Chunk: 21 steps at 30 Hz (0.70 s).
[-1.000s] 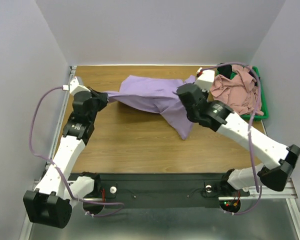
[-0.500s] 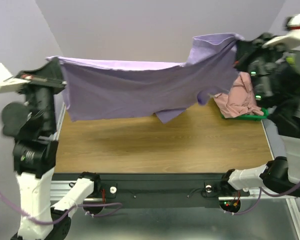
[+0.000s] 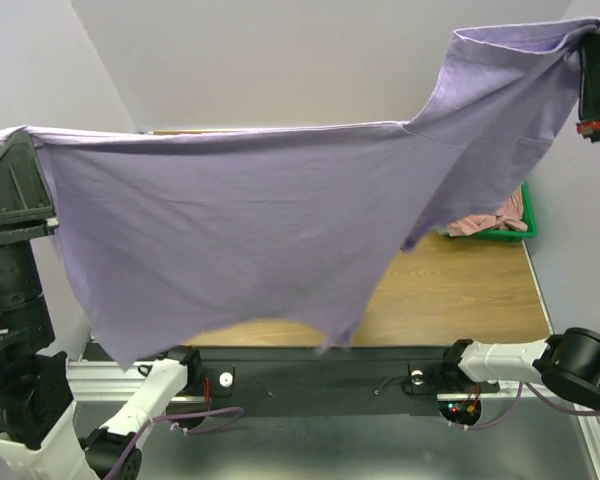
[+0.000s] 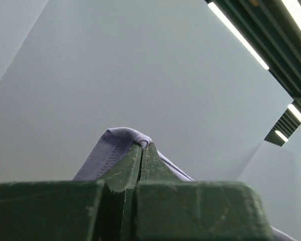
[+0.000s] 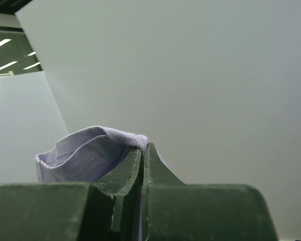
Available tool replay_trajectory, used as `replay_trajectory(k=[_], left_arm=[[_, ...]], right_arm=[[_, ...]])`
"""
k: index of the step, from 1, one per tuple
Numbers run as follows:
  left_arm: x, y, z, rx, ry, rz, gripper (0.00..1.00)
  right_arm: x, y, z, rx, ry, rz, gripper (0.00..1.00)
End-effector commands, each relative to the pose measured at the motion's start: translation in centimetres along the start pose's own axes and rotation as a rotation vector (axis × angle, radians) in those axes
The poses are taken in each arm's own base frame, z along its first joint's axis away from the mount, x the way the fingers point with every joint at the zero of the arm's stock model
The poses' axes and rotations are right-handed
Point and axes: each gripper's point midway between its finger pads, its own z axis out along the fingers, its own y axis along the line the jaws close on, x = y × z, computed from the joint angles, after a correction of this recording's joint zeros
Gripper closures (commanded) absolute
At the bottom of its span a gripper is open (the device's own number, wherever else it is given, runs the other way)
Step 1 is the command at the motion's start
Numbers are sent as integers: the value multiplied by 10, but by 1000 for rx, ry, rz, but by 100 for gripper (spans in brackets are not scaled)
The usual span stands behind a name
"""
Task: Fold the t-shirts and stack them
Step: Flatten the tshirt out
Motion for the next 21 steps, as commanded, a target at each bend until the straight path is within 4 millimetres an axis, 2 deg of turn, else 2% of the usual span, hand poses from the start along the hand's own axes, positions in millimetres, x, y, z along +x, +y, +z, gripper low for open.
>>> replay_trajectory(k=[1,2,4,6,7,8,9,10,11,12,13,14,15,16,17,18,19,20,21], left_arm=[[30,16,25,-41,34,39,100],[48,27,31,-72,63,55,100],[73,53,44,-163,85,83,100],[114,91,56,-281,129,126,100],[129,103,60,-314,141,138,100],[165,133,64,-392,195,180,100],[187,147,66,-417,233,196,100],[213,173,63,-479,258,233,100],[231,193,64,-519,275,261,100],[260,223,68,-571,299,299,100],[280,243,70,-586,332,318,75],[327,282,64,-630,432,356,54],[350,299,63,-639,492,356,20],[360,325,62,-682,518,370,2],[392,356,61,-741,579,379,1],[403,374,60,-783,612,386,1],[412,393,51,-841,671,407,1],[411,392,69,-842,659,407,1],[433,411,62,-882,712,427,2]], right_arm=[[19,-5,31,104,-23,-100,99],[40,-15,44,208,2,-159,100],[62,-32,54,357,32,-252,100],[125,-31,73,426,136,-366,100],[146,-37,80,462,166,-425,100],[186,-40,89,483,223,-475,100],[195,-49,91,507,228,-475,100],[231,-70,105,539,254,-490,99],[253,-83,110,554,277,-498,100],[313,-100,111,560,369,-544,100],[337,-125,113,591,390,-524,100],[374,-135,113,559,448,-526,99],[410,-152,107,566,506,-530,98],[460,-181,103,603,569,-511,97],[490,-190,101,573,618,-499,98],[515,-202,99,566,657,-498,97],[530,-217,103,574,670,-495,87],[572,-230,93,571,739,-525,78],[587,-236,91,572,763,-550,46]])
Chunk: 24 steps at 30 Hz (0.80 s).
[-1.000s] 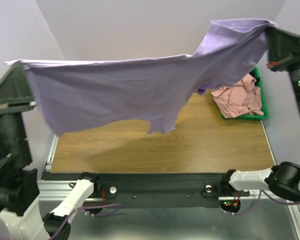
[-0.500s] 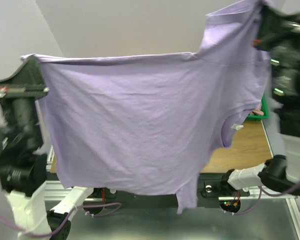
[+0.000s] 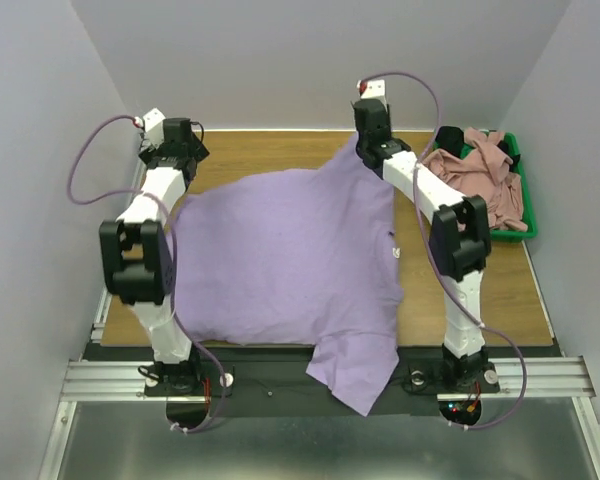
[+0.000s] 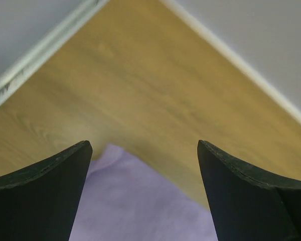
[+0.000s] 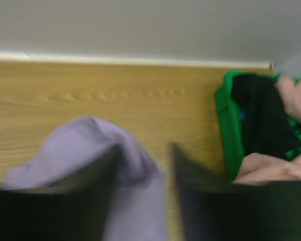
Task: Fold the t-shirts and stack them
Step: Flatten the tshirt out
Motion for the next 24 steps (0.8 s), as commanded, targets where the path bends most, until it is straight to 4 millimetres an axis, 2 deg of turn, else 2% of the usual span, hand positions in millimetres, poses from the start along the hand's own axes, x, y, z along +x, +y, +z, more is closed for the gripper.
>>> replay_trajectory(k=[1,2,3,5,7,8,12,13,14,15,16,17,18,19,20,21,22,23,24], left_arm=[[-41,4,19,-73,-20,-33,1],[-47,-1,23,-71,-26,-26,2],[-47,-2,23,-64,-18,-22,2],[-46,-5,20,-45,-13,-30,1],[-46,-8,10,-8,-12,-45,2],[-41,-8,0,24,5,-46,2],[-29,-1,-26,71,32,-59,2],[-26,3,-30,71,35,-63,2],[-24,4,-35,84,32,-69,2],[-17,10,-45,93,44,-67,2],[-12,13,-50,99,51,-66,2],[-7,15,-55,108,63,-64,2],[3,23,-64,116,83,-60,2],[10,21,-71,149,101,-59,1],[33,33,-74,139,142,-51,2],[29,34,-87,165,122,-67,2],[34,38,-92,173,121,-75,1],[51,48,-93,164,134,-83,1],[45,48,-102,186,103,-94,1]], right_arm=[[-18,4,27,-12,-54,119,29],[-9,10,32,-15,-37,108,16],[-9,10,31,-16,-36,117,0],[-12,10,24,-43,-37,138,0],[-19,6,6,-91,-39,197,0],[-22,7,-10,-154,-40,211,0],[-18,15,-47,-312,-8,282,0],[3,18,-53,-328,40,288,0],[-1,13,-69,-357,45,336,0],[6,19,-79,-406,67,346,0],[36,23,-86,-426,136,341,0],[34,20,-100,-452,142,376,0],[44,26,-110,-503,175,382,0],[73,28,-118,-507,252,398,0],[75,29,-131,-546,263,420,0],[86,29,-137,-556,289,428,0],[95,29,-141,-557,310,434,0],[113,28,-144,-539,345,435,0],[121,25,-142,-517,358,433,0]])
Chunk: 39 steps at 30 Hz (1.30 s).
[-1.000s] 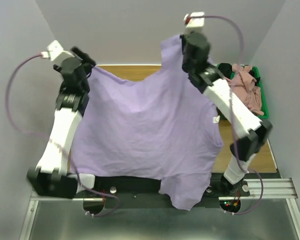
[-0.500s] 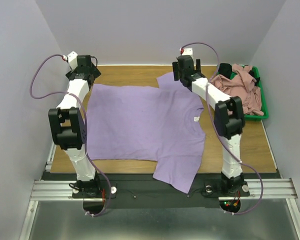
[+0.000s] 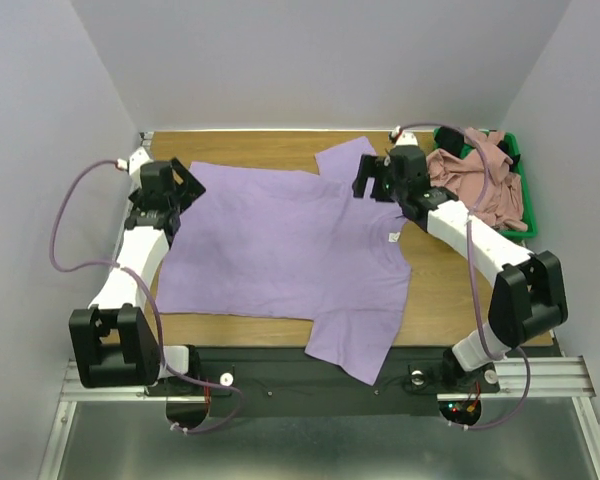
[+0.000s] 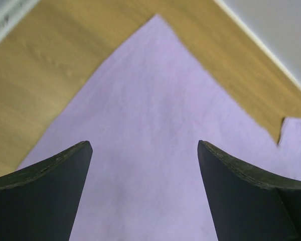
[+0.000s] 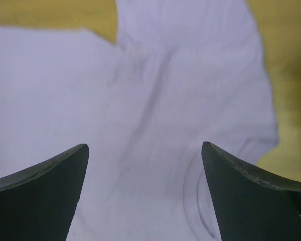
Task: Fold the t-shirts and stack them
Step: Flatten the tshirt out
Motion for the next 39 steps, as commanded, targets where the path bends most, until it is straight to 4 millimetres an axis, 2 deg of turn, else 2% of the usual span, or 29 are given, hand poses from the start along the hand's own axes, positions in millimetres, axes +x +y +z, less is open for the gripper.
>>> replay_trajectory(k=[1,2,5,6,7,8,9,10,11,12,13,14,15,17,18,22,23,25,26,27,28,31,32,33,34,35,37,38,39], left_arm=[[4,-6,-20,113,-56,-42,1],[14,-1,-19,119,-46,-29,1],[18,-6,-10,141,-37,-26,1],[23,-6,1,127,-18,-15,1],[22,-8,7,126,-9,-13,1],[14,-16,13,137,-15,-8,1],[27,-14,31,115,31,8,1],[31,-18,39,120,64,17,2],[18,-32,46,142,51,22,1],[34,-29,66,127,111,36,1],[37,-31,76,120,126,41,1],[28,-39,83,123,125,39,1],[46,-33,101,96,174,50,2],[49,-41,114,117,203,53,2],[64,-38,126,112,244,62,2],[79,-35,158,81,284,71,2],[86,-34,170,58,324,81,2],[95,-31,179,45,358,87,2],[88,-38,186,50,344,81,2],[100,-32,197,33,369,83,2],[107,-30,200,17,396,78,2],[114,-36,216,32,417,70,2],[114,-36,220,33,416,67,14],[114,-39,226,37,412,64,19],[114,-39,228,33,415,62,22],[112,-41,231,36,410,58,3],[100,-53,236,61,392,57,1],[96,-54,234,53,399,60,1],[77,-66,231,72,366,60,2]], right_arm=[[59,-7,1,4,151,79,0],[65,-15,5,36,160,63,0],[86,-25,20,81,208,59,0],[80,-26,26,98,194,58,0],[91,-32,36,132,216,51,0],[92,-36,42,156,215,49,0],[91,-42,48,190,210,45,0],[93,-46,60,204,218,48,0],[92,-49,66,215,219,53,0],[88,-49,73,218,211,63,0],[88,-53,79,231,212,71,0],[100,-65,89,261,240,82,0],[100,-69,94,267,244,88,0],[102,-80,110,292,250,90,0],[102,-84,115,300,251,87,0],[101,-99,143,301,261,66,0],[89,-100,151,292,242,76,0],[96,-104,164,287,259,68,0],[95,-106,167,285,257,60,0],[85,-106,174,285,234,59,0],[93,-112,180,293,250,47,0],[90,-120,198,303,237,55,0],[89,-122,203,303,234,58,0],[88,-124,207,300,232,61,0],[76,-121,211,292,206,66,0],[79,-125,217,296,206,66,0],[69,-121,223,274,190,57,0],[53,-116,223,260,170,50,0],[42,-108,221,232,158,54,0]])
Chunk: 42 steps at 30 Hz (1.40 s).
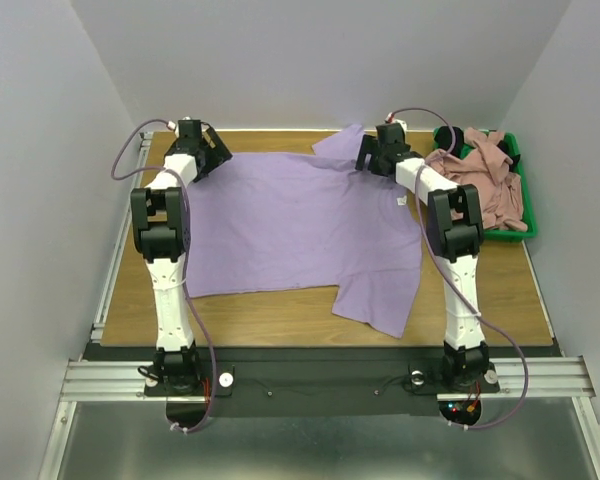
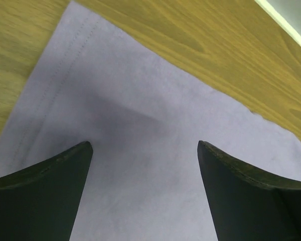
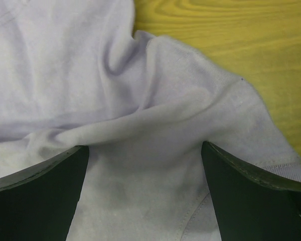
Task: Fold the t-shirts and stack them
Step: Flatten the tshirt out
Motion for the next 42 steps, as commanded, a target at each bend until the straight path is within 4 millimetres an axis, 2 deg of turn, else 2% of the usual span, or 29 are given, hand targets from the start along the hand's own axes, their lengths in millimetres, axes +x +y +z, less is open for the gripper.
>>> replay_trajectory(k=[1,2,5,6,7,8,9,10,11,12,13,14,15,16,17,18,19,20,21,22,23,24,27,30,31,34,36,38,42], left_arm=[[-9,-6,-14,-19,41,1,1],[-25,-15,-34,-6,13,7,1],[-42,-24,-74,7,-39,10,2],[-47,-22,-104,-5,-77,6,2],[-47,-18,-120,-16,-96,0,2],[-40,-8,-152,-42,-117,-14,2],[-35,-1,-166,-63,-133,-24,2],[-31,11,-181,-104,-161,-37,2],[-23,20,-194,-126,-171,-71,1],[-3,36,-218,-151,-169,-87,2],[10,51,-229,-198,-168,-105,2],[22,61,-239,-228,-171,-154,2],[46,80,-256,-263,-167,-180,1],[59,95,-265,-308,-166,-198,1],[86,114,-267,-350,-133,-235,1],[90,116,-281,-341,-157,-269,2],[102,124,-286,-357,-143,-290,2],[112,128,-289,-356,-136,-310,2],[130,137,-294,-357,-130,-349,2],[138,142,-295,-365,-131,-365,2],[144,148,-297,-376,-142,-409,2],[156,158,-299,-395,-151,-432,2],[172,173,-300,-427,-168,-463,2],[181,174,-292,-409,-150,-471,6],[180,172,-289,-397,-151,-473,7],[189,182,-281,-456,-119,-464,11],[197,189,-276,-509,-78,-440,18],[205,196,-274,-553,-50,-430,19],[207,202,-271,-575,-63,-442,27]], right_arm=[[-25,12,-6,-68,-10,-8,0],[-44,23,-25,-110,-36,-3,0],[-67,34,-60,-176,-64,22,0],[-74,37,-84,-206,-72,27,0],[-75,39,-99,-220,-73,29,0],[-75,39,-111,-222,-75,30,0],[-49,30,-115,-197,-29,25,0],[-64,36,-149,-223,-73,32,0],[-57,37,-161,-228,-67,36,0],[-49,32,-172,-223,-57,52,0],[-34,27,-192,-216,-46,78,0],[-23,22,-202,-214,-39,93,0],[-16,18,-209,-207,-41,111,0],[12,5,-208,-174,-6,120,0],[6,3,-228,-192,-43,167,0],[11,-1,-234,-186,-49,186,0],[18,-5,-239,-183,-46,203,0],[36,-13,-241,-170,-21,211,0],[33,-16,-254,-181,-43,241,0],[38,-19,-258,-178,-43,253,0],[56,-27,-258,-158,-18,268,0],[52,-31,-269,-163,-51,284,0],[67,-44,-280,-144,-59,313,0],[83,-54,-282,-123,-49,323,0],[83,-56,-285,-124,-60,332,0],[91,-63,-285,-102,-62,332,0],[91,-65,-286,-99,-69,329,0],[92,-66,-286,-93,-69,326,0],[93,-65,-286,-96,-64,328,0]])
